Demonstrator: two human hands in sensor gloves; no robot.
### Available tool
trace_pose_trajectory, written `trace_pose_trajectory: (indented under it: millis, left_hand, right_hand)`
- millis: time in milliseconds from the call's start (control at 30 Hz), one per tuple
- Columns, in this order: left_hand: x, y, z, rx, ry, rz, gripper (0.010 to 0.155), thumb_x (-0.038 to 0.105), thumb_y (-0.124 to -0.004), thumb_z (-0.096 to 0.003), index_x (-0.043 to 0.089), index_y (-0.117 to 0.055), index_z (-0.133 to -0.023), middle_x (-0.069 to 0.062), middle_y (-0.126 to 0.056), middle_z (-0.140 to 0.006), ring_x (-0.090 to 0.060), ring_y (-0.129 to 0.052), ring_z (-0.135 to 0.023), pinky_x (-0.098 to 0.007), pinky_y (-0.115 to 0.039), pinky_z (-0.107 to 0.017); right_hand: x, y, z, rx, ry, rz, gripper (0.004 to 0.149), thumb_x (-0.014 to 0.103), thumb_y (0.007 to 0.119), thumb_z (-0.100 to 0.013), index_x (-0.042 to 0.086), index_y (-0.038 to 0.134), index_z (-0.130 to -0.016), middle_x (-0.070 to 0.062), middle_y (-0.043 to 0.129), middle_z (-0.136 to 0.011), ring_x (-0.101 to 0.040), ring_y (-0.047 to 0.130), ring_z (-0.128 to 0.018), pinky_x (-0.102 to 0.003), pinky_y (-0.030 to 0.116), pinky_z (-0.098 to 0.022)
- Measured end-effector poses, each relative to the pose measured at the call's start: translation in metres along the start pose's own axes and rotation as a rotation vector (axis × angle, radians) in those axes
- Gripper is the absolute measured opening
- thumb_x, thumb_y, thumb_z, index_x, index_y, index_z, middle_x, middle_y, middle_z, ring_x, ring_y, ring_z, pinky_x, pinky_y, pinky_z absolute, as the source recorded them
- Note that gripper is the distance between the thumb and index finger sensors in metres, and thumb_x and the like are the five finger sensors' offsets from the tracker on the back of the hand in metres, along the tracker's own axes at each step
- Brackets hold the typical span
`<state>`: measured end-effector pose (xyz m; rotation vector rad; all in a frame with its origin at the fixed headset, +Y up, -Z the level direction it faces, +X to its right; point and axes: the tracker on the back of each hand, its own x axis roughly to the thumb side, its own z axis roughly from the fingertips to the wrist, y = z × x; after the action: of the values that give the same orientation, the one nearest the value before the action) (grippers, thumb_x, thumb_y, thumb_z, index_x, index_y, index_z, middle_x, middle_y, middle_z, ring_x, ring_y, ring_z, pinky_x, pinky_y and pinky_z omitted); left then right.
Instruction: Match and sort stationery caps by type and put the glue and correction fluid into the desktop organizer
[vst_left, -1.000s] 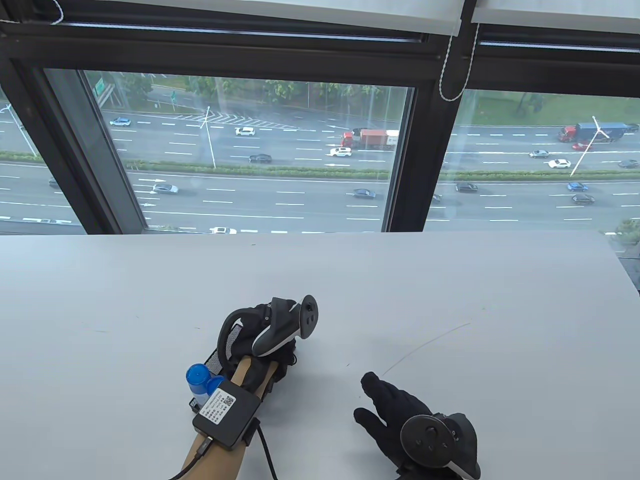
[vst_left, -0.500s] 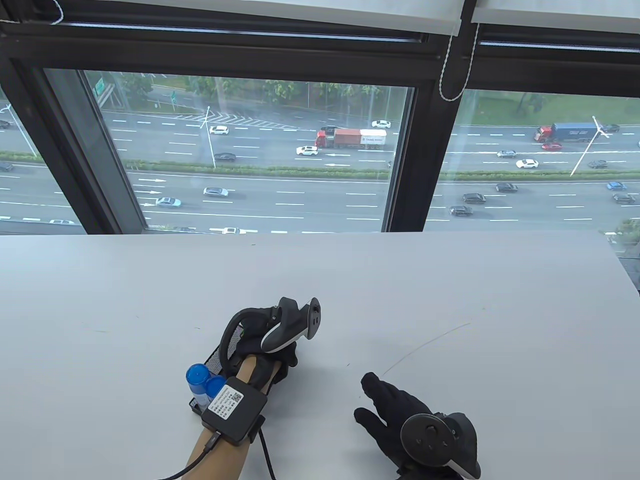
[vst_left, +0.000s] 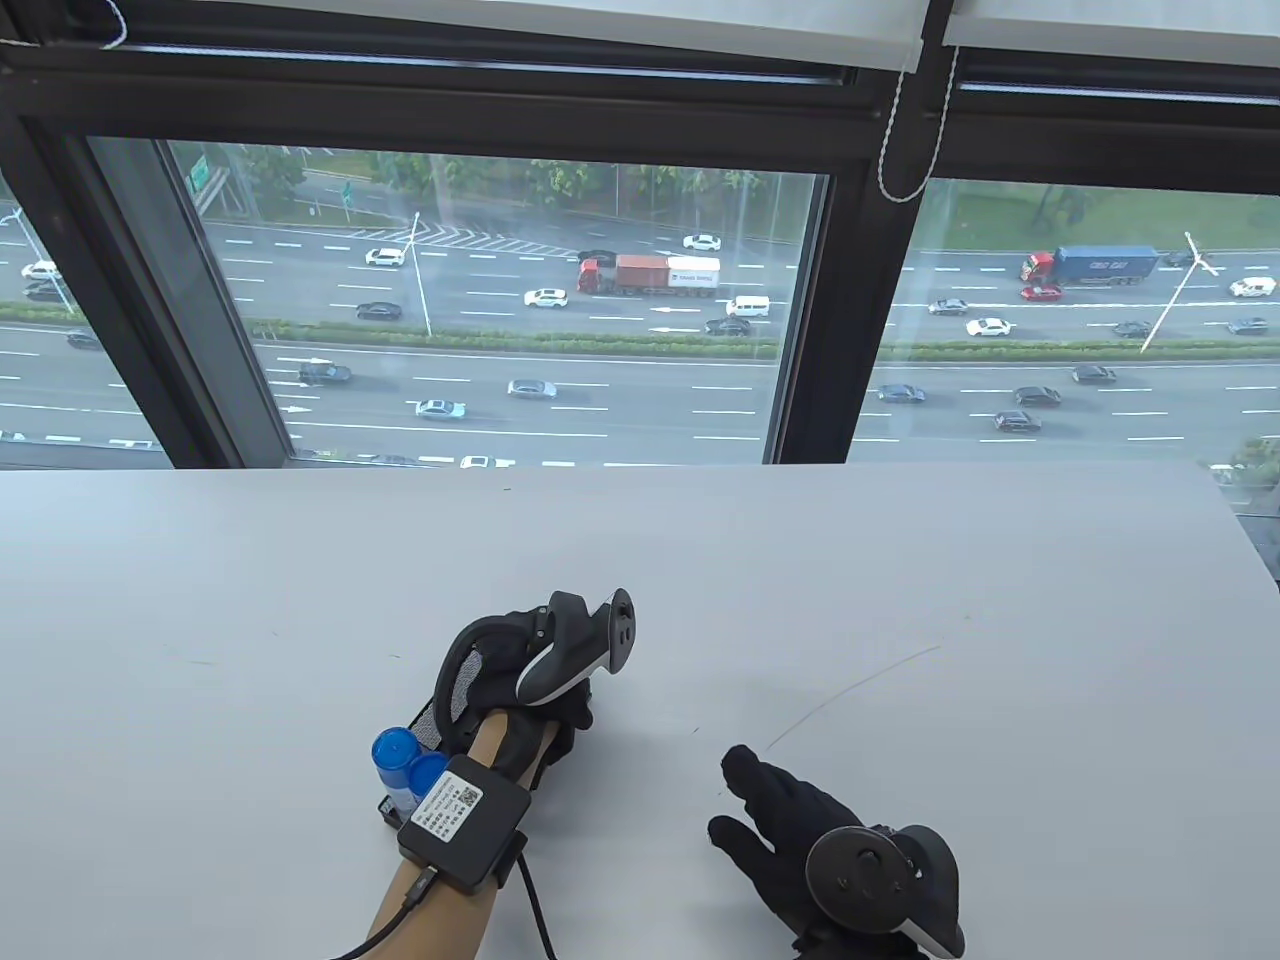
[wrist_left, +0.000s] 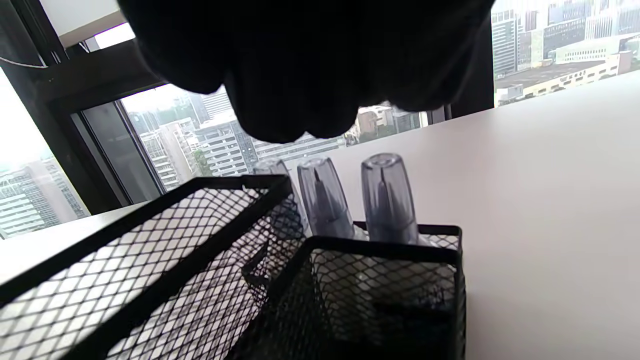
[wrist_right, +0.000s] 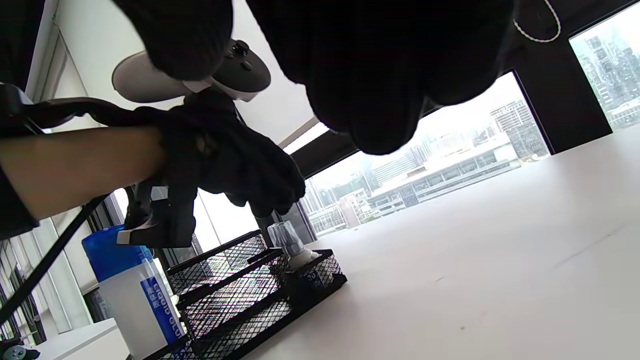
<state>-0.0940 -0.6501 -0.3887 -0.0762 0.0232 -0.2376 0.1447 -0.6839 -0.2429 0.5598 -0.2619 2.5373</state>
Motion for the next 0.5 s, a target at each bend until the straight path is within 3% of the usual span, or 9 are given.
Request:
trace_pose_trajectory:
  millis: [200,333,500]
  left_hand:
    - [-0.014,0.044,0.031,0.127,-0.039,0.082,0.054,0.055,-0.071,-0.0570,0.029,-0.072,-0.105,0.000,-0.089,-0.103,-0.025,-0.097,-0.088,-0.053,-0.076,-0.068]
    - [-0.033,0.078,0.072,0.290,-0.125,0.178,0.060,0.059,-0.069,-0.0560,0.029,-0.068,-0.108,-0.001,-0.085,-0.107,-0.027,-0.094,-0.092,-0.054,-0.074,-0.069]
    - [-0.055,0.093,0.124,0.490,-0.210,0.344,0.068,0.061,-0.068,-0.0565,0.026,-0.058,-0.114,-0.006,-0.074,-0.116,-0.030,-0.090,-0.097,-0.054,-0.073,-0.070]
  right_hand:
    - [-0.004,-0.002,0.000,-0.002,0.021,-0.004,0.062,0.047,0.074,-0.050,0.016,0.067,-0.103,-0.010,0.085,-0.093,-0.030,0.094,-0.072,-0.053,0.073,-0.062]
    - [-0.005,-0.003,0.000,-0.014,0.038,0.014,0.063,0.048,0.074,-0.050,0.016,0.065,-0.104,-0.011,0.083,-0.096,-0.031,0.092,-0.077,-0.054,0.071,-0.064]
    - [-0.009,-0.005,0.001,-0.025,0.062,0.007,0.065,0.048,0.073,-0.050,0.017,0.062,-0.106,-0.011,0.078,-0.101,-0.033,0.086,-0.084,-0.056,0.067,-0.067]
